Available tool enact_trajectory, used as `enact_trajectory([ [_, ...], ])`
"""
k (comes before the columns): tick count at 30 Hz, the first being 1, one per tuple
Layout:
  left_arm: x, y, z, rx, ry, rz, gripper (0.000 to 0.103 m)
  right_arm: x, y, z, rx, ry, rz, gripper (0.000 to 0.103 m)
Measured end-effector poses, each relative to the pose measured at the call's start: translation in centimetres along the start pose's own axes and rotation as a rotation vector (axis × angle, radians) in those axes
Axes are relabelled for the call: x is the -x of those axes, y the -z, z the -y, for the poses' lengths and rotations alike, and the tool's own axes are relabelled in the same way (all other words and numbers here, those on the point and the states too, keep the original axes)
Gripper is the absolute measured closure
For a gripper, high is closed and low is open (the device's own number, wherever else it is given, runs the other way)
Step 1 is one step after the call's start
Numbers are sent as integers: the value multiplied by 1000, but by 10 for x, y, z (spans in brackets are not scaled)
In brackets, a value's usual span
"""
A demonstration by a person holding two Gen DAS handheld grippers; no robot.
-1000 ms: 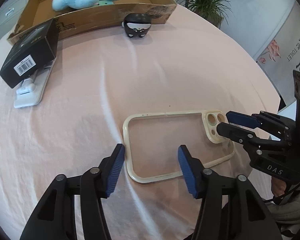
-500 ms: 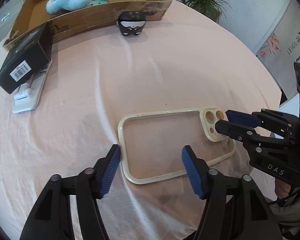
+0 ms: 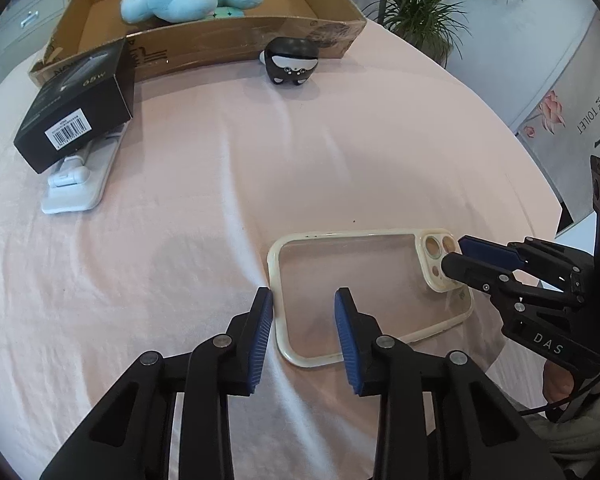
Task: Organize objects
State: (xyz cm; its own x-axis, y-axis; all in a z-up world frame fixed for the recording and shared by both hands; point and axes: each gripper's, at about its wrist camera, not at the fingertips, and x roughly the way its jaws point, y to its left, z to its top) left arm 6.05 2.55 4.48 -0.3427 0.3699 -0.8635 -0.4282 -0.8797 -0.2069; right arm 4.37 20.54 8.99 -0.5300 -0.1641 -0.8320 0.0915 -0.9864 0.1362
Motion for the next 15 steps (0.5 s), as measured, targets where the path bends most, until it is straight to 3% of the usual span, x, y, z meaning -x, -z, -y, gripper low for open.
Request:
enact_trajectory([
  [10,13,-8,1,-14,15,49,74,11,-14,2,-18,5,57,77],
  [11,16,-10,2,-17,22,58,78,13,-18,2,-19,7,69,77],
  [12,17,-13,4,-21,82,59,81,13,-20,3,-16,-1,73,86],
  [14,21,-18,11,-38,161,60,82,14,-27,0,-14,-132,67,92],
  [15,22,-20,18,-66,134,66,82,15,-29,-6,-1,-146,71,92],
])
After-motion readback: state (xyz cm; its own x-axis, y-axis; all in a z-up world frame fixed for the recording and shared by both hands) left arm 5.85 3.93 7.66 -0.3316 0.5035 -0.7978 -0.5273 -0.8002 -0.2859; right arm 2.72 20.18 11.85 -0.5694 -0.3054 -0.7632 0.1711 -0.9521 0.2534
